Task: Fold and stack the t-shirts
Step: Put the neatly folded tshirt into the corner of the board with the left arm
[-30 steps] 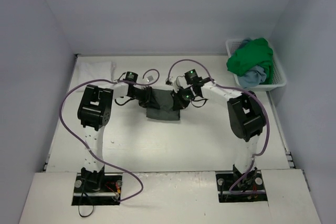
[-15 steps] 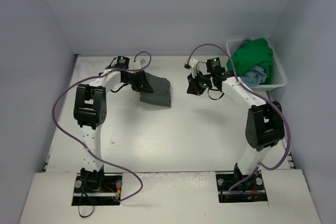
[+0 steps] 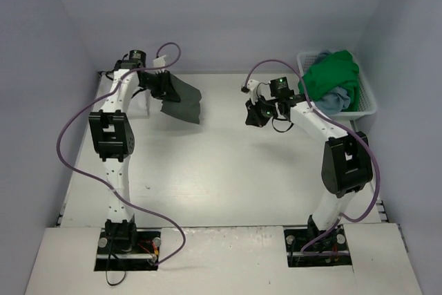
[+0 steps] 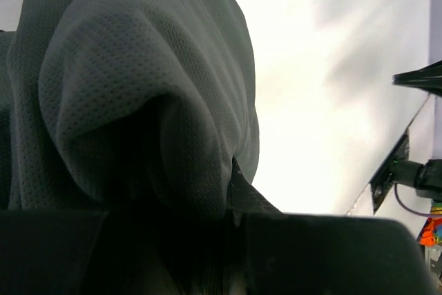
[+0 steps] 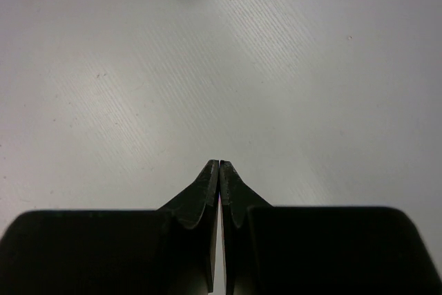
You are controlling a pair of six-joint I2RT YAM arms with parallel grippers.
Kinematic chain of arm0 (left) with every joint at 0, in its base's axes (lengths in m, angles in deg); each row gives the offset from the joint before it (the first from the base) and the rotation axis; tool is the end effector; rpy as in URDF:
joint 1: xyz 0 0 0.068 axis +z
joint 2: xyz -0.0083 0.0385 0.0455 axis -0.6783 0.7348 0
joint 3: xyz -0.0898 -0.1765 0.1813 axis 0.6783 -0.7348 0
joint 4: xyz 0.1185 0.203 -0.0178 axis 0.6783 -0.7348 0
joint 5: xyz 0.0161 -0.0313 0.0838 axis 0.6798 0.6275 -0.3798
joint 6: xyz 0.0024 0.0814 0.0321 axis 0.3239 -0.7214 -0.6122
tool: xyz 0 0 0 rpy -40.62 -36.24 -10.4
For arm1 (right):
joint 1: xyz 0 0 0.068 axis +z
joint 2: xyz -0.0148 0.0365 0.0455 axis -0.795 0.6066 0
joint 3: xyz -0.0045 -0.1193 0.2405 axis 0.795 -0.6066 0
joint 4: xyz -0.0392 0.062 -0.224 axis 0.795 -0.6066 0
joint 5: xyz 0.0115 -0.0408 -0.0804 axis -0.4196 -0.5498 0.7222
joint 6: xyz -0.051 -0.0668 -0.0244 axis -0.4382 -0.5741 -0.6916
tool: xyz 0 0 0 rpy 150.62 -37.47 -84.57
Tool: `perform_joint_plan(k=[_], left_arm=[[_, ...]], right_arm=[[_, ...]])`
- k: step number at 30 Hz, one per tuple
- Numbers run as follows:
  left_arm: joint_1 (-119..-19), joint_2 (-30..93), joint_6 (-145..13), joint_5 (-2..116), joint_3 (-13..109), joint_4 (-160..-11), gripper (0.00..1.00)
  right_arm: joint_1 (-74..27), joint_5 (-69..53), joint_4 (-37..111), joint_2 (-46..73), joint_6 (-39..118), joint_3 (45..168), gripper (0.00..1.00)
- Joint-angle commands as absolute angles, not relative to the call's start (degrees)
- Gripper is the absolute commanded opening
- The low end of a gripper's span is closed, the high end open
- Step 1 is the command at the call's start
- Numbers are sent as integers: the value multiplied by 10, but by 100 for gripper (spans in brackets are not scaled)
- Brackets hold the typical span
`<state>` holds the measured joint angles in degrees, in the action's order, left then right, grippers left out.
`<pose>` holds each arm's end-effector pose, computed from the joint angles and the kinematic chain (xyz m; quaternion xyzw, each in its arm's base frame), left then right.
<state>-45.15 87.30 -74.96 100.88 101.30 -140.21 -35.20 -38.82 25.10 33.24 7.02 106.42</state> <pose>0.4751 -0.0817 0.2411 0.1219 0.8636 -0.4337 0.2263 0.3651 0.1658 0.2450 -0.4466 0.7349 0.2686 0.4339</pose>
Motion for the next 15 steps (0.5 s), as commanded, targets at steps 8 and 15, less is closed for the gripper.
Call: perform_joint_plan(k=[8,15], left_arm=[[-359,887,-861,1020,1136,-1521,0],[-343,902,-868,1040,1212,-1529,0]], right_arm=[[-343,-399,260,336,68,1068,0],[-342,-403,257,337,69,1069,0]])
